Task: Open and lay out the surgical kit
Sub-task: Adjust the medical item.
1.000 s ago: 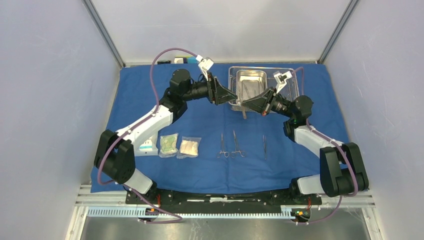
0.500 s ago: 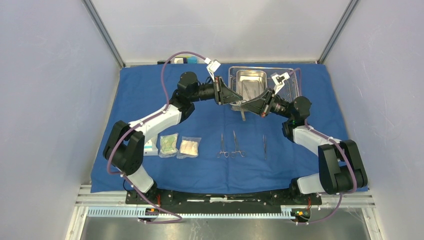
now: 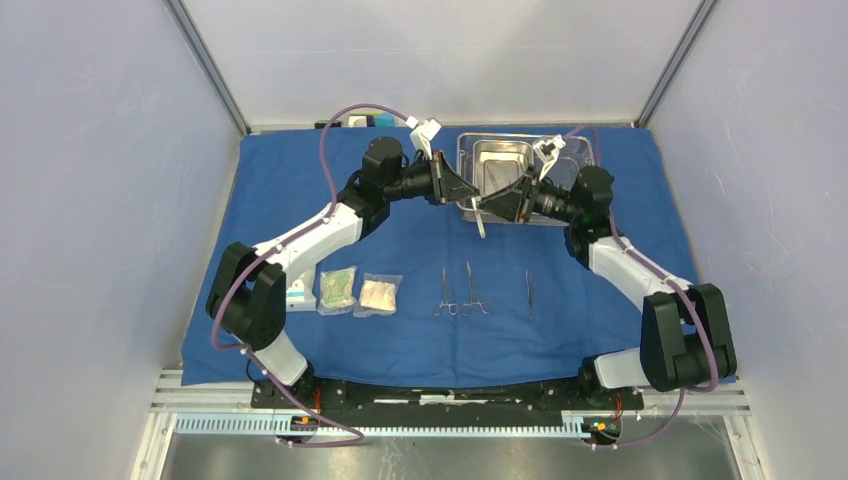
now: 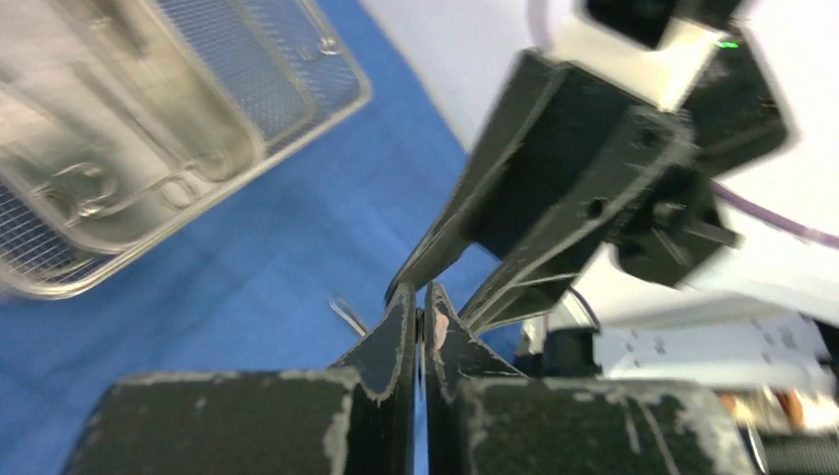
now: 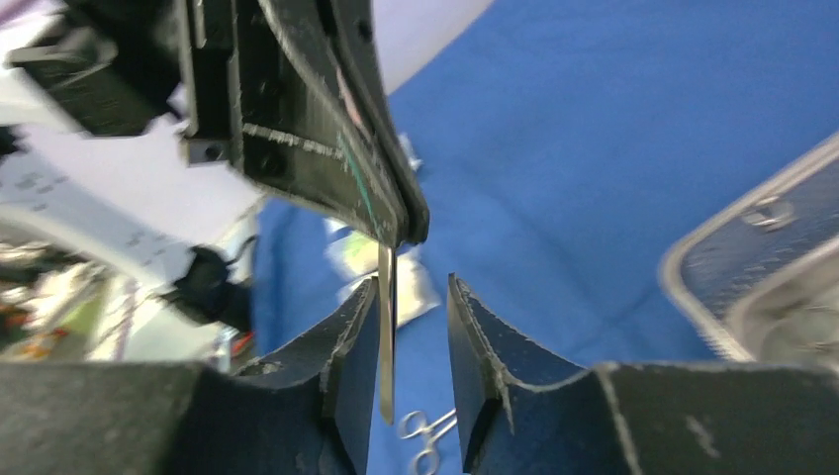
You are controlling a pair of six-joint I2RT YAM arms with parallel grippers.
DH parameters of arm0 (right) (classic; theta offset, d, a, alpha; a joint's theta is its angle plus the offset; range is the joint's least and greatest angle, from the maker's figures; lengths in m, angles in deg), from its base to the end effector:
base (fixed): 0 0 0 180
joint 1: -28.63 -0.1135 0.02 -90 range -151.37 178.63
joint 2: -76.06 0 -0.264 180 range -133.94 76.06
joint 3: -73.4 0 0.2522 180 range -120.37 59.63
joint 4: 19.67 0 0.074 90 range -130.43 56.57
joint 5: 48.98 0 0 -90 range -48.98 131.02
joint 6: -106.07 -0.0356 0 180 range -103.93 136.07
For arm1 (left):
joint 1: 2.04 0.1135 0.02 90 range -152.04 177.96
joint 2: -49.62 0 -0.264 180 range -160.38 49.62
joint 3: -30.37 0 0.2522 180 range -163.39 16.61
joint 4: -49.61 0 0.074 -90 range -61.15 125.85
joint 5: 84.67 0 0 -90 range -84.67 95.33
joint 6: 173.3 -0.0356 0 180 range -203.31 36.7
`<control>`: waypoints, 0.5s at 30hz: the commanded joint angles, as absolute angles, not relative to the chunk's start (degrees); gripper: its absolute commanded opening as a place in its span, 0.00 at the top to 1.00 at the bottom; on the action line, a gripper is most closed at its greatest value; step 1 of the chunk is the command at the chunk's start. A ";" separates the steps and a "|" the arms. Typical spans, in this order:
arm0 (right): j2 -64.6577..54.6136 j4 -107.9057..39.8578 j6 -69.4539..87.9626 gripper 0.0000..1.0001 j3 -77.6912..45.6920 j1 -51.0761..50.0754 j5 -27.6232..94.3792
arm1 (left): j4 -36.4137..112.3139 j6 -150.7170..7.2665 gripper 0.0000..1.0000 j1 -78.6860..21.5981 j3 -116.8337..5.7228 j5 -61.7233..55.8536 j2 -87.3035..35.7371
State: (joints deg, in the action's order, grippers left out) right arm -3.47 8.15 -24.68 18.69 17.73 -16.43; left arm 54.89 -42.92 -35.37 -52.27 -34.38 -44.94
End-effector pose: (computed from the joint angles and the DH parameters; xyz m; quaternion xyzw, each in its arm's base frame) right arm 0.2830 0.0851 0.2721 -0.1814 0.6731 0.5749 0.4285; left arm 0.3121 -0.2324 0.3129 0.1822 0.7150 -0.5781 0.3483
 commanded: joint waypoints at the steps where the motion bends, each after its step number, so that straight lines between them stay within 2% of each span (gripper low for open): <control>1: 0.37 -26.06 7.70 0.57 5.97 15.71 -5.03 | 31.85 -48.94 0.98 -35.89 -59.58 -13.83 -41.46; 6: 2.60 -35.98 21.43 0.34 1.70 9.63 8.17 | 17.67 -42.84 0.98 -35.80 -64.93 -6.03 -43.50; 12: 2.96 -40.55 28.66 0.34 1.93 -0.44 25.59 | 6.68 -33.14 0.98 -35.79 -70.57 0.73 -46.65; 15: 3.27 -40.40 31.11 0.34 3.35 -4.08 30.45 | 5.64 -30.93 0.98 -35.80 -71.30 0.18 -47.49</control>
State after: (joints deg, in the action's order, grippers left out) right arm 2.35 -37.09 23.34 2.73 -0.34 18.21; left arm 11.97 -37.72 -35.67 -68.46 -3.69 -46.19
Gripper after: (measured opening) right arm 0.659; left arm 0.051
